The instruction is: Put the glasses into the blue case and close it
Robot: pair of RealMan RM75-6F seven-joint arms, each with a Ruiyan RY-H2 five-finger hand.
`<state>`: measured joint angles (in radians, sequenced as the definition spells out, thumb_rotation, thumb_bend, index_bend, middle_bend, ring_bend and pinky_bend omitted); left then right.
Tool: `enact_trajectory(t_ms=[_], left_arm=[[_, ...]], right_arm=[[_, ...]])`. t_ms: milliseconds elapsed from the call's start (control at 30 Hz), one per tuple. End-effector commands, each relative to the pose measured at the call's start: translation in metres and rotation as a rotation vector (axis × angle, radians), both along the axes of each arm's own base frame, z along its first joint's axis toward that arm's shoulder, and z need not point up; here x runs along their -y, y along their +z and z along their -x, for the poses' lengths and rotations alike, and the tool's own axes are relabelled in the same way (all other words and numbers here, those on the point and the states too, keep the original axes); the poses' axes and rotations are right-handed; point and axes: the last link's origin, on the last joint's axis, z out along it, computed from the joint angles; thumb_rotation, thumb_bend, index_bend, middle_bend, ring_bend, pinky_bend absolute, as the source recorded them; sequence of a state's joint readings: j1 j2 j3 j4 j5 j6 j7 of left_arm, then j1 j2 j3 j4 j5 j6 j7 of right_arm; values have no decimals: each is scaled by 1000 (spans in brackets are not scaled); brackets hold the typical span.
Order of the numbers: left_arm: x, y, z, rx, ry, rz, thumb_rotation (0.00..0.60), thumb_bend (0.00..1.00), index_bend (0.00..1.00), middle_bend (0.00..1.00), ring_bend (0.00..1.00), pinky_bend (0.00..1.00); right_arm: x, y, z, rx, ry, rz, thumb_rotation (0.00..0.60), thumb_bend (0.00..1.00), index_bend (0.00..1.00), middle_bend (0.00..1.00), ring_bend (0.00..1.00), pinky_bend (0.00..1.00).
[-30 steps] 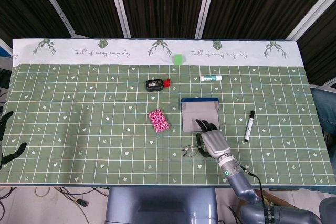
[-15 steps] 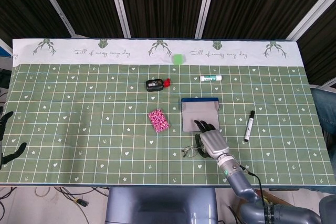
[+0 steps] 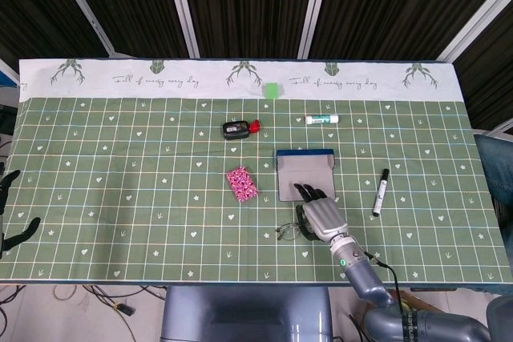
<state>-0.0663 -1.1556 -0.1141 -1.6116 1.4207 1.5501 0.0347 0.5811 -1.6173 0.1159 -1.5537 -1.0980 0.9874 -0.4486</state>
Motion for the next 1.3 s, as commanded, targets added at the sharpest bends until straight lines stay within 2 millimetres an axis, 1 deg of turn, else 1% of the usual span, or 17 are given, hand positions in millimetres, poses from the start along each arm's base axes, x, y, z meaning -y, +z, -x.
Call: enact_trajectory(t_ms=[33, 267, 400, 533, 767, 933, 1033, 1133, 1300], left_arm=[[0, 0, 0, 1, 0, -2, 600, 209, 128, 0, 0, 0], [0, 0, 0, 4, 2, -2, 600, 209, 129, 0, 0, 0], [0, 0, 0, 6, 2, -4, 600, 210, 129, 0, 0, 0], [0, 1, 0, 7, 3, -6, 600, 209, 129, 0, 0, 0], [0, 1, 0, 6, 2, -7, 600, 210, 129, 0, 0, 0], [0, 1, 0, 5, 2, -8, 600, 209, 129, 0, 0, 0], [1, 1, -1, 4, 2, -9, 600, 209, 129, 0, 0, 0], [1, 1, -1, 5, 2, -11, 600, 209, 129, 0, 0, 0], [0, 1, 0, 5, 5, -13, 600, 209, 130, 0, 0, 0]], right_arm=[[0, 2, -2, 14, 1, -1, 600, 472, 637, 0, 38, 151], [4, 9, -6, 43, -4, -8, 600, 474, 638, 0, 38, 151], [12, 16, -7, 49, -2, 6, 600, 476, 638, 0, 38, 151], [23, 28, -10, 65, -7, 24, 600, 485, 638, 0, 38, 151], [53, 58, -13, 76, -21, 68, 600, 485, 638, 0, 38, 151], [74, 74, -12, 84, -65, 81, 600, 485, 638, 0, 38, 151], [87, 79, -9, 84, -94, 85, 600, 485, 639, 0, 38, 151], [96, 81, -6, 72, -114, 89, 600, 485, 639, 0, 38, 151], [108, 75, 1, 58, -150, 89, 600, 485, 639, 0, 38, 151]])
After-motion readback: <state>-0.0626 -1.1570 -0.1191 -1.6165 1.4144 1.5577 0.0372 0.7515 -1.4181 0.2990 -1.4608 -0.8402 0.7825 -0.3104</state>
